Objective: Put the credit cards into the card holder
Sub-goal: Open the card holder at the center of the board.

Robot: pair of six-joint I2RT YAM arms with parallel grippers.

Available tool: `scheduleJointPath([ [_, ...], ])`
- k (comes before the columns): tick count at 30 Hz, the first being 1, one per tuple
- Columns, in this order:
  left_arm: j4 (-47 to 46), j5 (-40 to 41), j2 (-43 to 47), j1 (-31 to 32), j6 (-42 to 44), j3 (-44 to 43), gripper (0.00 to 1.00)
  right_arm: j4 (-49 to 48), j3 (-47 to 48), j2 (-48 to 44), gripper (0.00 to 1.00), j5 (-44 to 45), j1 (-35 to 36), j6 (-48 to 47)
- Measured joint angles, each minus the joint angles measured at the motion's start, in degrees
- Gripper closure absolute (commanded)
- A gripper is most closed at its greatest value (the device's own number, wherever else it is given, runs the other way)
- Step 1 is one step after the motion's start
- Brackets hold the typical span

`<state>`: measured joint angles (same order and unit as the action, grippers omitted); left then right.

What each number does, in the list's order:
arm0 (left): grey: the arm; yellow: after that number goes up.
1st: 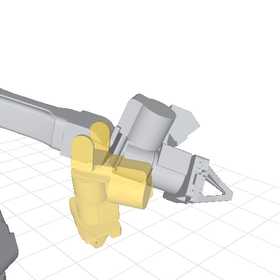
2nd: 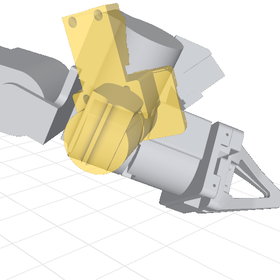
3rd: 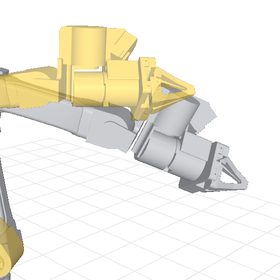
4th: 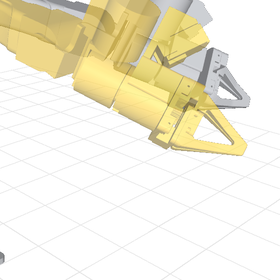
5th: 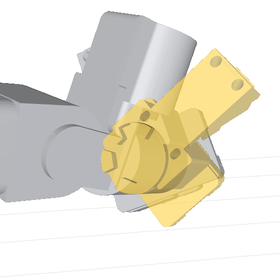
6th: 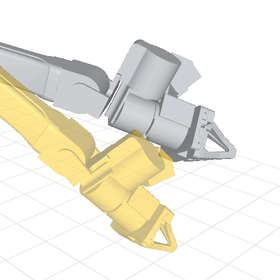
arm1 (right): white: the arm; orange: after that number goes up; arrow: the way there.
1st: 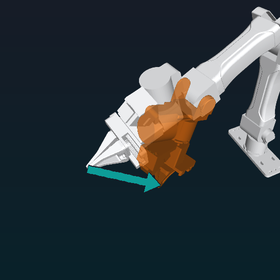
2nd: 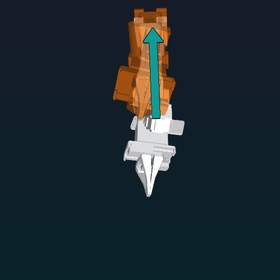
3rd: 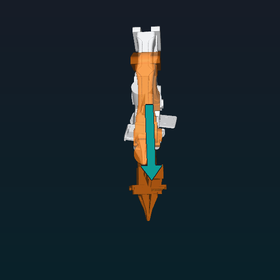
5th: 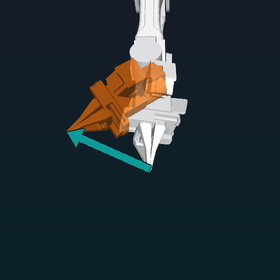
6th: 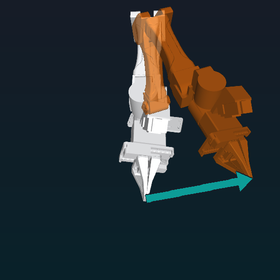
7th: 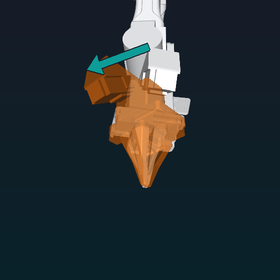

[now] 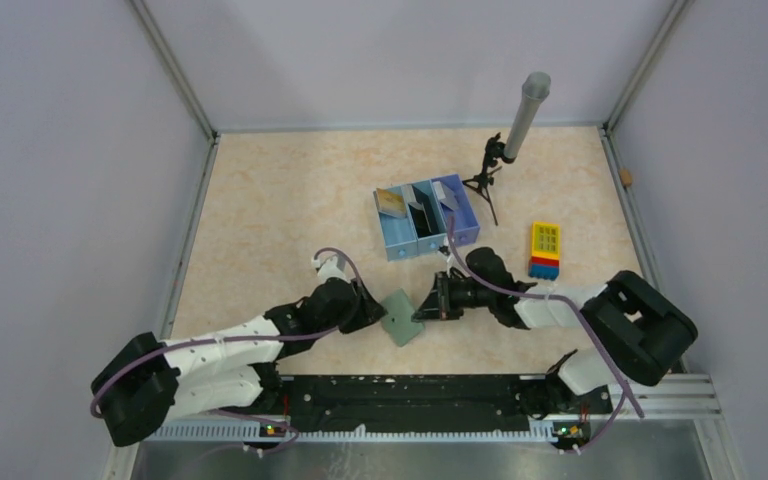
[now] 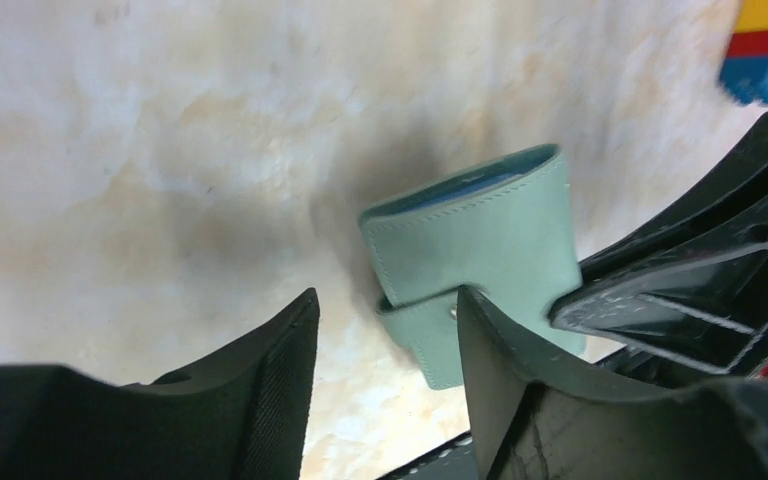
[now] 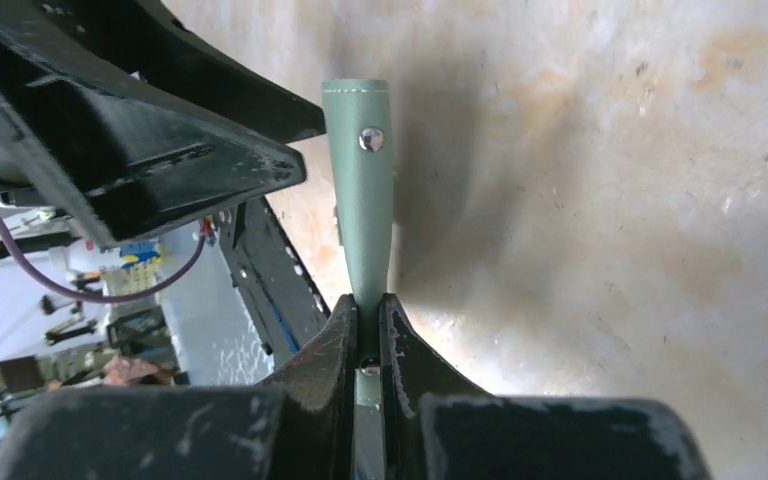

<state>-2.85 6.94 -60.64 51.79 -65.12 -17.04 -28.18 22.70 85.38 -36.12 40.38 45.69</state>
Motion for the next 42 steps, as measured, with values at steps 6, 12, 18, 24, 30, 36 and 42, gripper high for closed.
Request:
scheduleJointPath([
  [6, 11.54, 5.81, 4.17, 0.00, 6.91, -12.13, 0.44, 13.77, 5.25, -10.58, 1.00, 10.78, 1.46, -6.71],
  [12, 12.55, 5.46, 0.20, 0.00, 10.25, -17.70, 0.44, 23.56, 10.78, -16.85, 1.00, 24.55, 6.29, -9.97],
  [18, 13.22, 4.35, -4.31, 0.00, 10.54, -17.99, 0.44, 30.29, 12.74, -18.16, 1.00, 35.98, 12.02, -11.67],
  [24, 10.91, 2.95, -4.76, 0.00, 9.44, -17.86, 0.44, 33.92, 13.60, -18.18, 1.00, 41.99, 14.84, -13.40],
  [30, 3.98, 0.00, -6.10, 0.00, 7.39, -15.56, 0.44, 34.32, 13.79, -18.18, 1.00, 44.13, 15.61, -14.21],
  [36, -0.09, -2.56, -9.68, 0.00, 5.40, -14.29, 0.44, 34.16, 13.79, -18.21, 1.00, 44.68, 16.65, -14.51],
  [42, -2.12, -3.06, -11.30, 0.00, 4.74, -14.29, 0.45, 34.03, 13.79, -18.27, 1.00, 45.33, 17.66, -15.52],
])
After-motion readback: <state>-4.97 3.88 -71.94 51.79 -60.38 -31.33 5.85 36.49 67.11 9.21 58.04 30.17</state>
